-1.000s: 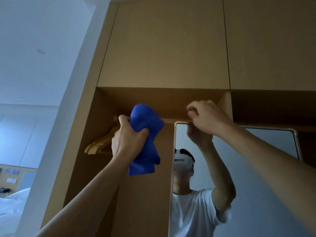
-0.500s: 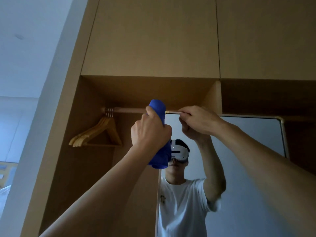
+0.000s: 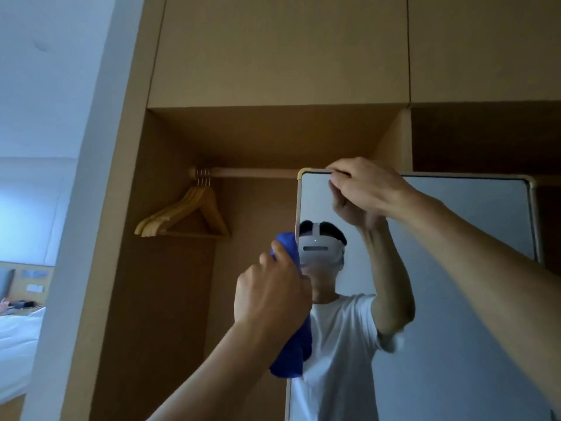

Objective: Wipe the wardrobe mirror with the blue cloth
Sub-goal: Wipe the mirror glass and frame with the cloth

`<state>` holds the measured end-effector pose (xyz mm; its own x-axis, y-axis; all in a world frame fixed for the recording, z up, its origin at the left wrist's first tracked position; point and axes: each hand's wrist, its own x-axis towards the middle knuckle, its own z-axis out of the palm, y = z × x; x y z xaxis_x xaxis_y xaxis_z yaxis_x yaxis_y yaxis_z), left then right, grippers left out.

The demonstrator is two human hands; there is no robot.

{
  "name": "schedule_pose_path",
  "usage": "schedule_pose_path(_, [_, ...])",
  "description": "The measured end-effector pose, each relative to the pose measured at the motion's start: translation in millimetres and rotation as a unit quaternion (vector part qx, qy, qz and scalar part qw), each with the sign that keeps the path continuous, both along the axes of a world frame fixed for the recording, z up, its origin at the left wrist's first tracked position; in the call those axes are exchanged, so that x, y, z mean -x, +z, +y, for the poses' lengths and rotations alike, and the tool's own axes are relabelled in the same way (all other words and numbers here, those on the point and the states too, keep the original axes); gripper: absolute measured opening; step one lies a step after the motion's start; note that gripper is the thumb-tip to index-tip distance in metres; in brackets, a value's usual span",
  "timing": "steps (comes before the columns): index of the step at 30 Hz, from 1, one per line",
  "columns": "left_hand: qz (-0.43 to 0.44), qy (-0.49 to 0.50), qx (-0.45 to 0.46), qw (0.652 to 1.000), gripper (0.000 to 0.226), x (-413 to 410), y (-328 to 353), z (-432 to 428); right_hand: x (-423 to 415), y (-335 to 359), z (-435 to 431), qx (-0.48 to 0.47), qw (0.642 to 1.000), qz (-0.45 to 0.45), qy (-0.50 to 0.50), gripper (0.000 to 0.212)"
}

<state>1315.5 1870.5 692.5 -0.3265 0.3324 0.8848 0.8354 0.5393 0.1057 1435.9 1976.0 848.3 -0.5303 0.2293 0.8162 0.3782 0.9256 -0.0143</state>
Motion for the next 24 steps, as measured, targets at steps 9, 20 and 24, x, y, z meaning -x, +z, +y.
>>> schedule_pose_path(9, [-0.041,-0.031,-0.053,0.997,0.049,0,65,3,6,-11,10,-0.098,0.994,-0.004,-0.043,0.048])
schedule_pose_path(20, [-0.045,-0.001,0.018,0.999,0.067,1,-68,6,15,-59,-10,-0.270,0.955,-0.122,-0.013,0.041])
schedule_pose_path(24, [-0.071,-0.045,0.003,0.996,0.068,3,-81,-4,19,-86,-19,-0.301,0.935,-0.187,-0.018,0.038])
